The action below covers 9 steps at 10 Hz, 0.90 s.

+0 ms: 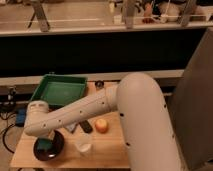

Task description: Wipe purple bowl with sponge

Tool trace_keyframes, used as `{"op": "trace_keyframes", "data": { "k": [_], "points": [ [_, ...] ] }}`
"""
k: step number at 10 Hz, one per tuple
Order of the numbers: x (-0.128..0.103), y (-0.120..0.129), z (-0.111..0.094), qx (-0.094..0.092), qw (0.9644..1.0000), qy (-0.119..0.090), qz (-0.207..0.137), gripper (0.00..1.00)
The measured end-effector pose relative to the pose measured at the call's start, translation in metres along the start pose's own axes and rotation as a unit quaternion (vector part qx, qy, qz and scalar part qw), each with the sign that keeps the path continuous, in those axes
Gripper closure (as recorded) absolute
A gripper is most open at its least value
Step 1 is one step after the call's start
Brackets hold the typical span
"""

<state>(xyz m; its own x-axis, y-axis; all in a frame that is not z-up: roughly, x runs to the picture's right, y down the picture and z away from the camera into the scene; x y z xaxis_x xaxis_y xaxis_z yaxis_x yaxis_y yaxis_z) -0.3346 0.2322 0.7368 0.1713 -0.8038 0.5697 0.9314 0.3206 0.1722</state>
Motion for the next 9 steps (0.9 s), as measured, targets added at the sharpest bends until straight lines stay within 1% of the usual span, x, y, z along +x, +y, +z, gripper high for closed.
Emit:
{"op": "trace_keyframes", "data": {
  "k": [1, 2, 3, 4, 7, 8, 9],
  "points": [
    [-0.009, -0.003, -0.003, 0.002, 0.9999, -0.009, -0.007, 1.0],
    [-0.015, -0.004, -0.004, -0.001, 0.9999, -0.013, -0.011, 1.0],
    [-0.022, -0.003, -0.005, -0.006, 0.9997, -0.02, -0.014, 1.0],
    [-0.028, 0.0, -0.005, -0.015, 0.9995, -0.023, -0.015, 1.0],
    [-0.03, 0.02, -0.006, -0.042, 0.9989, -0.021, -0.003, 1.0],
    [-0.03, 0.028, -0.006, -0.053, 0.9985, -0.018, 0.002, 1.0],
    [-0.029, 0.033, -0.006, -0.059, 0.9982, -0.014, 0.005, 1.0]
  ]
}}
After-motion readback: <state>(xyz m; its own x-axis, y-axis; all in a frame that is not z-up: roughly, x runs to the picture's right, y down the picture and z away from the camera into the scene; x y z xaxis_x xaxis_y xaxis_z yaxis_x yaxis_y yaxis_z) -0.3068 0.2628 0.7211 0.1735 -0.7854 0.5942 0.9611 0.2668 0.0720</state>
